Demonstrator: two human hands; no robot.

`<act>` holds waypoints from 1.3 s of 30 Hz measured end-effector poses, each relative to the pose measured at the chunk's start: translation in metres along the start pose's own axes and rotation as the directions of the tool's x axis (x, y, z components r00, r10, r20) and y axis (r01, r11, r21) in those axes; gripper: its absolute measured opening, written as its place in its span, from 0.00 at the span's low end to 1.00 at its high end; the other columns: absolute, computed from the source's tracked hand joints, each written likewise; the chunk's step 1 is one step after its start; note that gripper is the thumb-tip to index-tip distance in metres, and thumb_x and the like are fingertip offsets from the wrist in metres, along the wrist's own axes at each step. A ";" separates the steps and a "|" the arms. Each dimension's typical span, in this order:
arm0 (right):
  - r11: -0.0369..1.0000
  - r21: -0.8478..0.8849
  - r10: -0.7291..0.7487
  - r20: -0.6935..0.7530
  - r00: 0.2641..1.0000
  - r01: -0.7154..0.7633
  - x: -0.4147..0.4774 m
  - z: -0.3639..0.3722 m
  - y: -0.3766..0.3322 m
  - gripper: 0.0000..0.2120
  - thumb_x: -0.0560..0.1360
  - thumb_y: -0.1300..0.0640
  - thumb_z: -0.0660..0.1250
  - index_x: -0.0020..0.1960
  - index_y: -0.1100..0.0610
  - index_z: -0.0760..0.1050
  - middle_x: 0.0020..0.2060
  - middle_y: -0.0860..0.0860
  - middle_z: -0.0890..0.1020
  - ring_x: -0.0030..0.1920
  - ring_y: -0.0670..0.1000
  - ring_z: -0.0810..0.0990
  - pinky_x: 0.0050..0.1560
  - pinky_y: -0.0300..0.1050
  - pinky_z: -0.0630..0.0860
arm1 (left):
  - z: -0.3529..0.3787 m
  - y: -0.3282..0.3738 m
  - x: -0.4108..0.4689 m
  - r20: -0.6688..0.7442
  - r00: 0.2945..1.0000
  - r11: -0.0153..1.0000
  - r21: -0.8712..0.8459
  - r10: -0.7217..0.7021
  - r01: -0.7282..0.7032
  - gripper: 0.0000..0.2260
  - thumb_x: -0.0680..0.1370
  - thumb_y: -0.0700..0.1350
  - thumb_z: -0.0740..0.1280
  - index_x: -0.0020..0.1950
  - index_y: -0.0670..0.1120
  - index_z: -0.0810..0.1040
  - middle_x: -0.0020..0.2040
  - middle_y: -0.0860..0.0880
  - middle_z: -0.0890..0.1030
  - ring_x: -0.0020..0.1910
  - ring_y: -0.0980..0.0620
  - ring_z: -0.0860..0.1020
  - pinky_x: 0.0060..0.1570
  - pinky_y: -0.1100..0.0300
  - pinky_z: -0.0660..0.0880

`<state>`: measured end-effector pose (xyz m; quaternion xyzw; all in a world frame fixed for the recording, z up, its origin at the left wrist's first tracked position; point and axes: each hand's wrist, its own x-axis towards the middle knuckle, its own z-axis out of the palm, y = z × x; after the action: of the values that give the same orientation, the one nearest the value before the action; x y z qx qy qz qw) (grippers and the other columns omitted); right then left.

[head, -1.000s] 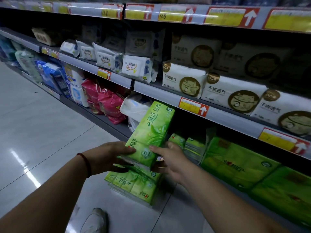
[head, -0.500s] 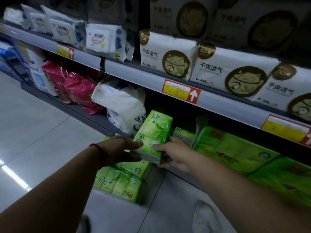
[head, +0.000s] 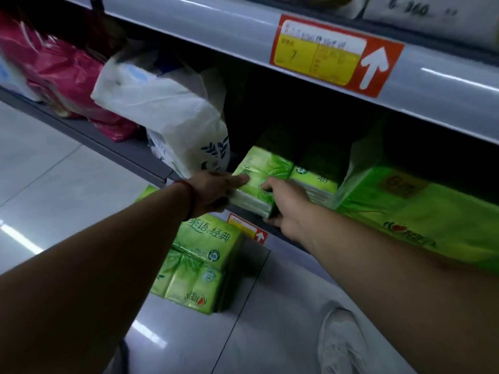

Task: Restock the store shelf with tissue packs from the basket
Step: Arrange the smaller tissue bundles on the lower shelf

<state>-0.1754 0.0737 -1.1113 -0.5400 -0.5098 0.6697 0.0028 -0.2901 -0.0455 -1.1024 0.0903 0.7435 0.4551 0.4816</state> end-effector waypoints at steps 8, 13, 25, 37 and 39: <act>0.996 0.040 0.077 -0.068 0.995 -0.074 0.015 -0.004 -0.007 0.27 0.77 0.39 0.70 0.67 0.56 0.72 0.55 0.61 0.78 0.44 0.62 0.82 0.40 0.54 0.83 | 0.033 0.001 0.031 -0.161 0.982 0.900 -0.409 0.094 -0.153 0.09 0.78 0.34 0.72 0.57 0.35 0.79 0.50 0.38 0.83 0.46 0.43 0.83 0.47 0.57 0.83; 0.996 0.012 0.091 -0.011 0.996 -0.091 0.008 -0.012 -0.012 0.30 0.80 0.36 0.63 0.73 0.57 0.69 0.51 0.62 0.80 0.44 0.64 0.83 0.42 0.59 0.83 | 0.026 0.004 0.028 -0.113 0.988 0.785 -0.599 0.109 -0.155 0.10 0.81 0.26 0.58 0.56 0.33 0.75 0.53 0.33 0.79 0.53 0.36 0.81 0.50 0.49 0.82; 0.699 -0.643 -0.346 0.080 0.935 0.314 0.008 -0.029 0.000 0.06 0.78 0.61 0.68 0.53 0.60 0.80 0.48 0.57 0.83 0.50 0.61 0.82 0.51 0.56 0.81 | 0.038 -0.001 0.033 -0.022 0.894 0.634 0.713 0.447 -0.299 0.16 0.77 0.33 0.62 0.56 0.47 0.84 0.59 0.45 0.82 0.59 0.45 0.80 0.54 0.59 0.73; 0.587 -0.703 -0.373 0.205 0.905 0.401 0.033 -0.037 0.004 0.29 0.77 0.60 0.69 0.77 0.55 0.69 0.69 0.57 0.77 0.67 0.58 0.77 0.61 0.46 0.74 | 0.040 0.004 0.046 0.069 0.918 0.674 0.658 0.390 -0.336 0.18 0.79 0.29 0.58 0.65 0.42 0.77 0.66 0.44 0.75 0.58 0.53 0.76 0.48 0.73 0.67; 0.596 -0.697 -0.365 0.209 0.907 0.400 0.030 -0.035 0.006 0.30 0.78 0.60 0.69 0.78 0.55 0.66 0.72 0.57 0.74 0.69 0.58 0.75 0.64 0.47 0.74 | 0.030 0.003 0.041 0.028 0.931 0.729 0.614 0.365 -0.304 0.17 0.80 0.29 0.59 0.63 0.40 0.81 0.62 0.43 0.80 0.57 0.51 0.78 0.51 0.68 0.70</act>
<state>-0.1588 0.1116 -1.1339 -0.3594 -0.8357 0.4077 -0.0791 -0.2885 -0.0033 -1.1297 0.3509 0.8432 0.2745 0.3010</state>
